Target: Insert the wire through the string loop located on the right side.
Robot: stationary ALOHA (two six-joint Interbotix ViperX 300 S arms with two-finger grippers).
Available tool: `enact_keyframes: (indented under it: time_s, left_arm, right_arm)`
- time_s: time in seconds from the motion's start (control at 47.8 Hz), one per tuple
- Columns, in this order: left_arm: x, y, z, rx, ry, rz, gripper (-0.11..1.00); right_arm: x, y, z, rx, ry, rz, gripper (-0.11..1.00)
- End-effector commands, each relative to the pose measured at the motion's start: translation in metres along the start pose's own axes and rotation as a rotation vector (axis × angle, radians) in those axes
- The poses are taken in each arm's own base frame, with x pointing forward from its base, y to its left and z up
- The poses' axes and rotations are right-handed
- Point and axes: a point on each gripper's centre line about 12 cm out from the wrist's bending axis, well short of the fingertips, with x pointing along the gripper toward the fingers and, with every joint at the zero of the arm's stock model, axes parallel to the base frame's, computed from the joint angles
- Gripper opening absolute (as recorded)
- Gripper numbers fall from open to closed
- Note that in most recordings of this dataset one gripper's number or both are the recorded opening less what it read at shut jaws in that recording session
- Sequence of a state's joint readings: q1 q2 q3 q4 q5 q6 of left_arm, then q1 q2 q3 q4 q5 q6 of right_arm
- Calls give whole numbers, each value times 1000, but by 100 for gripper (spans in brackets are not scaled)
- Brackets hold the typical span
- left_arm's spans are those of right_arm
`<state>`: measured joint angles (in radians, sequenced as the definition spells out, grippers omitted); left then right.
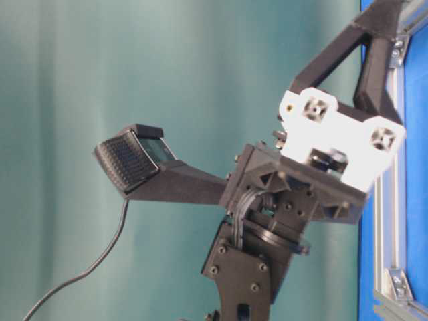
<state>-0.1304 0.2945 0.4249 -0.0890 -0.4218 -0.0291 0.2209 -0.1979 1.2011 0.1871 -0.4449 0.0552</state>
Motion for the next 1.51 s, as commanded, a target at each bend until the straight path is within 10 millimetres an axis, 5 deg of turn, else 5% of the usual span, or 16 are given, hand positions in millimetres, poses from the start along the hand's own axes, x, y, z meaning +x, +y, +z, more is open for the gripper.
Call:
enact_keyframes:
  time_s: [0.0,0.23,0.314,0.816,1.486]
  left_arm:
    - [-1,0,16,1,-41,-3,10]
    - [0,0,16,1,-41,-3,76]
    - [0,0,17,-1,-43,-2,90]
    - [22,13,-38,-4,70,27,86]
    - [24,13,-38,-6,88,26,86]
  right_arm:
    - [1,1,7,5,-24,3,-4]
    - [1,1,7,4,-23,3,-4]
    - [1,1,7,5,-24,3,-4]
    - [1,1,7,4,-24,3,-4]
    - [1,1,7,4,-23,3,-4]
